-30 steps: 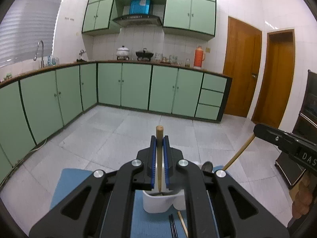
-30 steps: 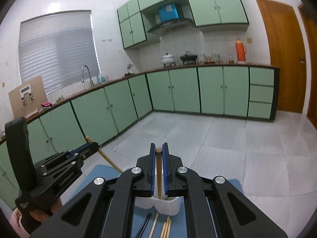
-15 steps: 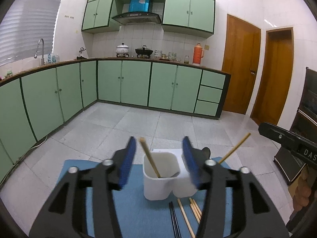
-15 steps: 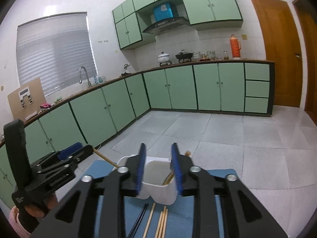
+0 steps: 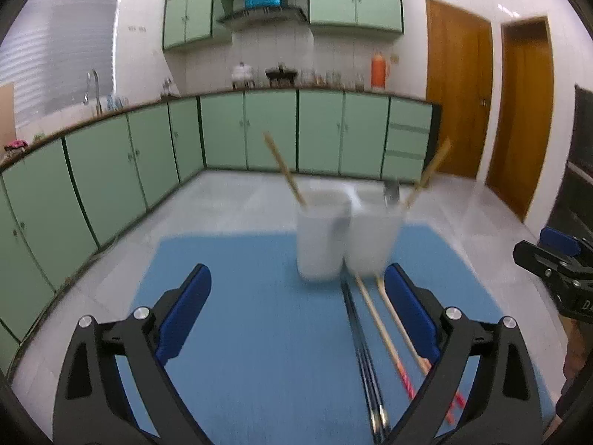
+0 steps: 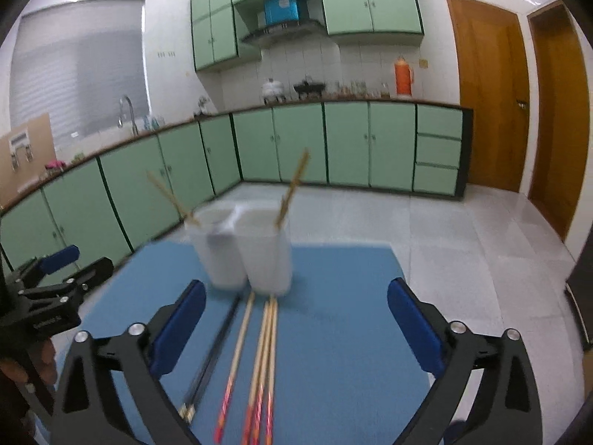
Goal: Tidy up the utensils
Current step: 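Lower the chopsticks into the holder and open both tools, then move both tools back to the remaining chopsticks on the mat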
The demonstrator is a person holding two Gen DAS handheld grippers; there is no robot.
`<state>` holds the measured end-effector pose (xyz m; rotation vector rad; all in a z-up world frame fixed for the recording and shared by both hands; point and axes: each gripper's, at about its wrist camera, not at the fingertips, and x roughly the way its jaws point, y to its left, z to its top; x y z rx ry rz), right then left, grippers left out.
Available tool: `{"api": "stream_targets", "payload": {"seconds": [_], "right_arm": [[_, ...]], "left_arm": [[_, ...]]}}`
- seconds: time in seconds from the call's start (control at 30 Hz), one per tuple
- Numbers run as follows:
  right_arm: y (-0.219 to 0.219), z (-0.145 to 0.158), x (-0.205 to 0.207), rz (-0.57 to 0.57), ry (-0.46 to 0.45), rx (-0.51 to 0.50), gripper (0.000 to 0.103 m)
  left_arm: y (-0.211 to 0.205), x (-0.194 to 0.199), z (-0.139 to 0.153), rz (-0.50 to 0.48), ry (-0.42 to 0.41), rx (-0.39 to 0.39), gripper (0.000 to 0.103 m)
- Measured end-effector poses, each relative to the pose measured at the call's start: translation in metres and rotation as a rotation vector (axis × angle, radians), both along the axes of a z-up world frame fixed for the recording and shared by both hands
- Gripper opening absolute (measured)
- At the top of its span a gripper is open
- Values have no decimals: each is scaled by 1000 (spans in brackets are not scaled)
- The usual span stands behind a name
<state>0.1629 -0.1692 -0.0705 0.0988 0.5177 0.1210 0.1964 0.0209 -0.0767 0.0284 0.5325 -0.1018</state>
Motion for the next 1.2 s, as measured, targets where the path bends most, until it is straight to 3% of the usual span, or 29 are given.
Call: {"api": "stream_targets", "payload": {"seconds": [0.27,0.43,0.67,0.8,1.0,1.2], "right_arm": [[-1,-53,-37,11,134,27,96],[-1,-77,-54,17,199,36,84],[7,-107,-64,47,300,34,52],[15,-122,-68,77,339,23,33],[22,-129,-68,100,353,6,22],[27,-130,-64,105,344,-17,18]], "left_arm": [[7,-35,-46,-24,130,43,92],[10,-47,-63,-18,180,27,92],[15,-55,-84,-7,254,-13,91],[14,-56,-94,-13,287,-15,81],[12,-56,-101,-11,306,-24,81],[8,-55,-105,-15,315,-31,81]]}}
